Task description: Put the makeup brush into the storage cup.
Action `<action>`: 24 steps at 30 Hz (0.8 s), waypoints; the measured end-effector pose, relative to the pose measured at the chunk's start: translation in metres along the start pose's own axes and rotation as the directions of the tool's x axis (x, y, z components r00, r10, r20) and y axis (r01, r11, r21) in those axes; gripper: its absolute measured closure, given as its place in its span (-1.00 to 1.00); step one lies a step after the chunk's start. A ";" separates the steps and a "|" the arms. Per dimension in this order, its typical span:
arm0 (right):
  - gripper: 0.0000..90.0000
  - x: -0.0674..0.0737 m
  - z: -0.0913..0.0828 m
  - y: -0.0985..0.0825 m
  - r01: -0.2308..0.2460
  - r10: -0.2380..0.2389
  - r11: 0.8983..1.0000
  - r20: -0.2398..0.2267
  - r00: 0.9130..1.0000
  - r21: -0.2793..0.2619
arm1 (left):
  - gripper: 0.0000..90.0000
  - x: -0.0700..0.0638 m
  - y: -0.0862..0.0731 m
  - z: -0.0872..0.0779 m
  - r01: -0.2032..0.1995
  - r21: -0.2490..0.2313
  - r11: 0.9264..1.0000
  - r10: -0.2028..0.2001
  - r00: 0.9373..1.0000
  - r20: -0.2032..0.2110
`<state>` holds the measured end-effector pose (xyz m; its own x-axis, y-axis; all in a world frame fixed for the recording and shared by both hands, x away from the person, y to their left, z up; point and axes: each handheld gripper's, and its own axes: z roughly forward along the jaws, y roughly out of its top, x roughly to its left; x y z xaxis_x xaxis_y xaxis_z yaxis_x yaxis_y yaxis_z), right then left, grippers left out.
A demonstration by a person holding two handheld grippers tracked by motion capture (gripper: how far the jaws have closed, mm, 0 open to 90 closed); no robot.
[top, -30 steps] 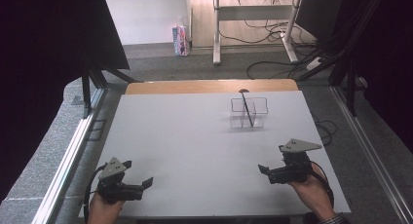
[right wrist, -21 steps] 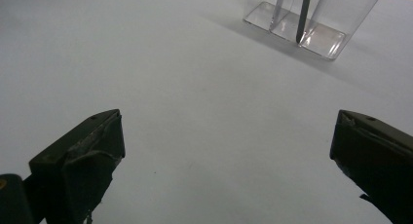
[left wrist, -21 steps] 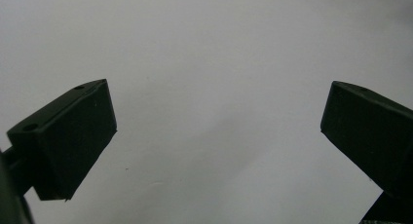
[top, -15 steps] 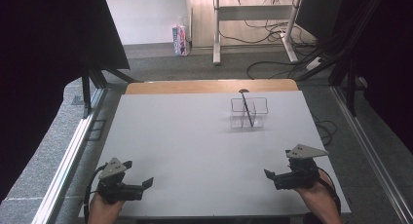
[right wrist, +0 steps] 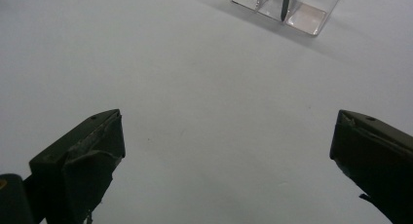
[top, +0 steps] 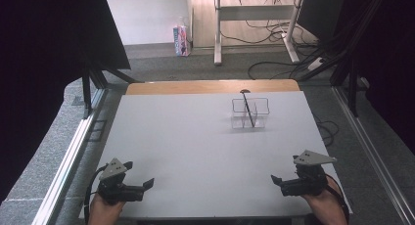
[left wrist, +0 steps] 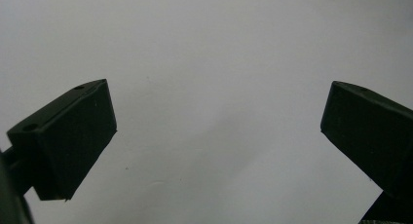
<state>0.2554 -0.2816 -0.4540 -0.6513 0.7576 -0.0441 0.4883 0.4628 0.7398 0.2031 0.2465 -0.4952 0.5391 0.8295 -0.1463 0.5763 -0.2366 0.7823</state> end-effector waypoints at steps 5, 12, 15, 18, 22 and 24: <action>-1.00 -0.001 -0.003 -0.005 -0.004 0.004 1.000 0.009 1.000 0.007 | -1.00 0.000 0.000 0.000 0.000 0.001 1.000 0.000 1.000 0.000; -1.00 -0.002 -0.006 -0.013 -0.017 0.016 1.000 0.015 1.000 0.021 | -1.00 0.000 0.000 0.000 0.002 0.001 1.000 -0.002 1.000 -0.003; -1.00 -0.003 -0.007 -0.016 -0.021 0.021 0.999 0.019 1.000 0.027 | -1.00 0.000 0.000 0.000 0.002 0.000 1.000 -0.002 1.000 -0.004; -1.00 -0.004 -0.008 -0.018 -0.025 0.024 0.999 0.022 0.999 0.034 | -1.00 0.000 0.000 0.000 0.000 0.001 1.000 0.000 1.000 -0.005; -1.00 -0.005 -0.009 -0.021 -0.030 0.029 0.999 0.025 0.999 0.039 | -1.00 0.000 0.000 0.000 0.000 0.001 1.000 0.000 1.000 -0.006; -1.00 -0.005 -0.010 -0.021 -0.029 0.028 0.999 0.028 0.999 0.036 | -1.00 0.000 0.000 0.000 -0.001 0.001 1.000 0.001 1.000 -0.006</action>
<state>0.2428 -0.2998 -0.4629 -0.6203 0.7832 -0.0421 0.5280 0.4567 0.7160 0.2029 0.2467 -0.4954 0.5359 0.8322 -0.1423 0.5767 -0.2378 0.7816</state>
